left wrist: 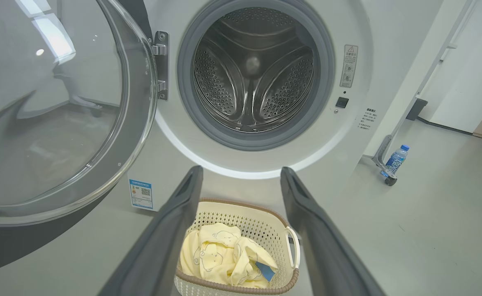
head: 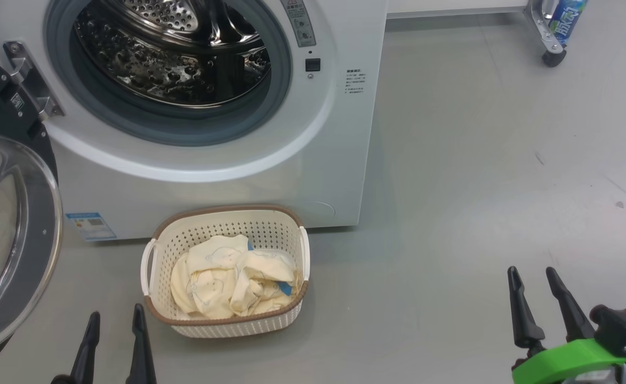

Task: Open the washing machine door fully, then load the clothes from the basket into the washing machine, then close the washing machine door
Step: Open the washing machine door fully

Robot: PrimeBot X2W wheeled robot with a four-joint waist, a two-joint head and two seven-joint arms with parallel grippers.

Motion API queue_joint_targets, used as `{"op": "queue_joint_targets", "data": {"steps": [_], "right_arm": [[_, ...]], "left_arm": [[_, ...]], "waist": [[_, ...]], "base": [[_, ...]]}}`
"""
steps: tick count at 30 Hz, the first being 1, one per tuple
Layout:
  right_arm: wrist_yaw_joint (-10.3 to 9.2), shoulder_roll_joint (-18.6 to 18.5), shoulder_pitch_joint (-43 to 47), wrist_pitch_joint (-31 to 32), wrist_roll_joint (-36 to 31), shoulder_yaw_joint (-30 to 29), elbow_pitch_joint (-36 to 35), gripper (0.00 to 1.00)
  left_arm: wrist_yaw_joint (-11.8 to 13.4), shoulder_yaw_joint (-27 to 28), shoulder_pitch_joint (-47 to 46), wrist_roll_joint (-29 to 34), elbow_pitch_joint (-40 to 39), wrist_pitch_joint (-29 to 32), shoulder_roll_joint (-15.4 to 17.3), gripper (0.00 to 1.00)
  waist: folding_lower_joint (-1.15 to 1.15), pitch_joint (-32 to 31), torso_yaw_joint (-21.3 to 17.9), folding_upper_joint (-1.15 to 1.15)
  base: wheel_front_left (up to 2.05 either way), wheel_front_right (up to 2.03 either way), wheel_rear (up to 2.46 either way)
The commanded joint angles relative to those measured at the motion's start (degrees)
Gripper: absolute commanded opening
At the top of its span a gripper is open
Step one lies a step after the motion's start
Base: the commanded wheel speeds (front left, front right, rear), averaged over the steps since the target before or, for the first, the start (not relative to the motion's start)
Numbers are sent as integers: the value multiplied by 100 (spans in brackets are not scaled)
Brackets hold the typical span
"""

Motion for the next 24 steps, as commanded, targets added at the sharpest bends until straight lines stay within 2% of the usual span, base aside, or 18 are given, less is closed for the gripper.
{"op": "queue_joint_targets", "data": {"steps": [1, 24], "right_arm": [[-15, -50, -140, -54, -75, 114, -155, 100], [-15, -70, -174, -54, -51, 167, -164, 100]], "left_arm": [[24, 184, -154, 21, -215, -81, 5, 100], [24, 220, -180, -103, -128, -81, 5, 100]], "waist": [[0, 0, 3, 0], [0, 25, 3, 0]], "base": [[0, 0, 0], [0, 0, 0]]}}
